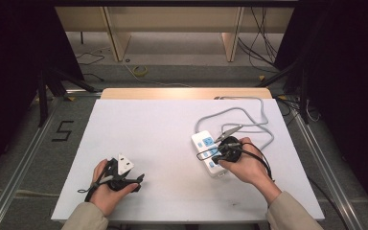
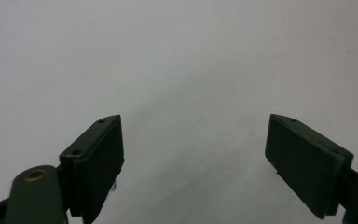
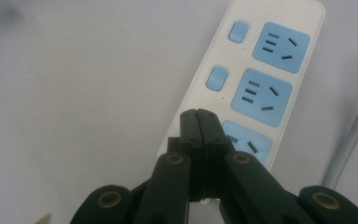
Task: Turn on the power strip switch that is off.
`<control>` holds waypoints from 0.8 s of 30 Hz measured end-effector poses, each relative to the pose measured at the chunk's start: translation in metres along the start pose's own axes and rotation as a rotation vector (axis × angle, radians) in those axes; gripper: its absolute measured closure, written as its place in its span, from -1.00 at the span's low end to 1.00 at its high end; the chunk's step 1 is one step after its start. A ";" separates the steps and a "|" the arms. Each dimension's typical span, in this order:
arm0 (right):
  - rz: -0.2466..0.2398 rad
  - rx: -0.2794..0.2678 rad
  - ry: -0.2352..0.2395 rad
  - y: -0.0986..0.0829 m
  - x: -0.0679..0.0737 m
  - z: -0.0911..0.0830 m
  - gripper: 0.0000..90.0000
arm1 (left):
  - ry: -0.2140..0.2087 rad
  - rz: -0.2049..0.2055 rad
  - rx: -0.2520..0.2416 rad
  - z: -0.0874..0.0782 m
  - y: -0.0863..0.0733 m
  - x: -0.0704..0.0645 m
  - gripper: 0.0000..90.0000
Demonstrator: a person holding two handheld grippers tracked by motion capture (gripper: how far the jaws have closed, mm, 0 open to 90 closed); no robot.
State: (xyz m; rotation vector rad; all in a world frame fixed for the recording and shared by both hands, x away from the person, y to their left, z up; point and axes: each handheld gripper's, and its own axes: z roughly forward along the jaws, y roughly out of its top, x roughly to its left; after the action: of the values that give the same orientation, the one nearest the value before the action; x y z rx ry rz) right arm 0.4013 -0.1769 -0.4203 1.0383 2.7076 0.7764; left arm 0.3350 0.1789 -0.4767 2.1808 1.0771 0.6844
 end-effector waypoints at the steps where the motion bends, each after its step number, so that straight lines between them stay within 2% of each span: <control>1: -0.001 0.001 0.000 0.000 0.000 0.000 1.00 | 0.000 0.000 0.000 0.000 0.000 0.000 -0.57; 24: -0.003 0.024 -0.001 0.002 -0.001 0.007 1.00 | 0.000 0.000 -0.001 0.000 0.000 0.000 -0.57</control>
State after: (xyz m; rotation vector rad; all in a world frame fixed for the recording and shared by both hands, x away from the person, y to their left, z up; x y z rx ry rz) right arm 0.4051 -0.1737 -0.4253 1.0389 2.7235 0.7449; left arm 0.3350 0.1788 -0.4766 2.1804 1.0763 0.6842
